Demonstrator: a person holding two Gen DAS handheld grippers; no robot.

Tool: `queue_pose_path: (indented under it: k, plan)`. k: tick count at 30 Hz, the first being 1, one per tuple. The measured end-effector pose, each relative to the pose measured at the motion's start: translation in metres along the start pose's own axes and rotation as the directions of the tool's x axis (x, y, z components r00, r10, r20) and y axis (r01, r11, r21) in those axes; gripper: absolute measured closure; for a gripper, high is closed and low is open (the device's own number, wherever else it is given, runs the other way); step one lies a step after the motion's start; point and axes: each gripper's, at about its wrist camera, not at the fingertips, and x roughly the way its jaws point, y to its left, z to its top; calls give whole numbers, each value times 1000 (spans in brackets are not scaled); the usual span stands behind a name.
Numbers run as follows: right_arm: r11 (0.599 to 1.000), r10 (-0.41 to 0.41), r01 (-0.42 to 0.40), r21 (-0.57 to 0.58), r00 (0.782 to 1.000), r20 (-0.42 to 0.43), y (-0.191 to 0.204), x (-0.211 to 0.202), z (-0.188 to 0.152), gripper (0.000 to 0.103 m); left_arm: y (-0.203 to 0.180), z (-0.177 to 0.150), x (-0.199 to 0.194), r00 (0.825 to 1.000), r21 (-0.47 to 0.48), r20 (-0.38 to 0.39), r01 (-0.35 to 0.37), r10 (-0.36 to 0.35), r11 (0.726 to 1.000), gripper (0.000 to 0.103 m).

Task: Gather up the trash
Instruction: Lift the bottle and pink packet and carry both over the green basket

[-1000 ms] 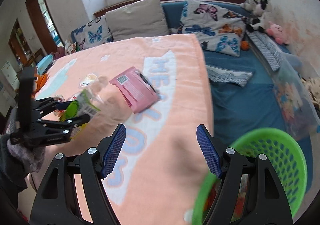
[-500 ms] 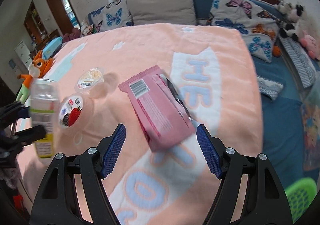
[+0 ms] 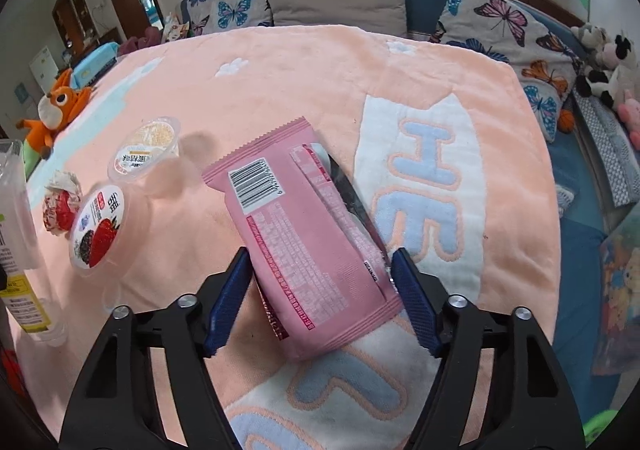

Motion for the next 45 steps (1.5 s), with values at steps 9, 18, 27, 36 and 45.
queue_pose_path:
  k: [9, 18, 27, 36, 45]
  plan:
    - [999, -4, 4, 36, 1000, 16, 3, -23, -15, 59, -1, -2, -6, 1000, -2, 6, 4, -4, 1000, 48]
    - [995, -3, -3, 103, 998, 62, 2, -73, -45, 60, -15, -8, -19, 1000, 6, 15, 26, -26, 1000, 48]
    - [986, -31, 11, 168, 992, 119, -3, -134, -89, 60, -49, -11, -33, 997, 45, 29, 65, -67, 997, 48]
    - [963, -121, 81, 257, 982, 142, -24, -190, -146, 60, -96, -7, -46, 993, 119, 44, 105, -111, 987, 49]
    - [915, -224, 162, 370, 966, 129, -66, -234, -206, 59, -153, -2, -48, 983, 189, 33, 168, -178, 967, 49]
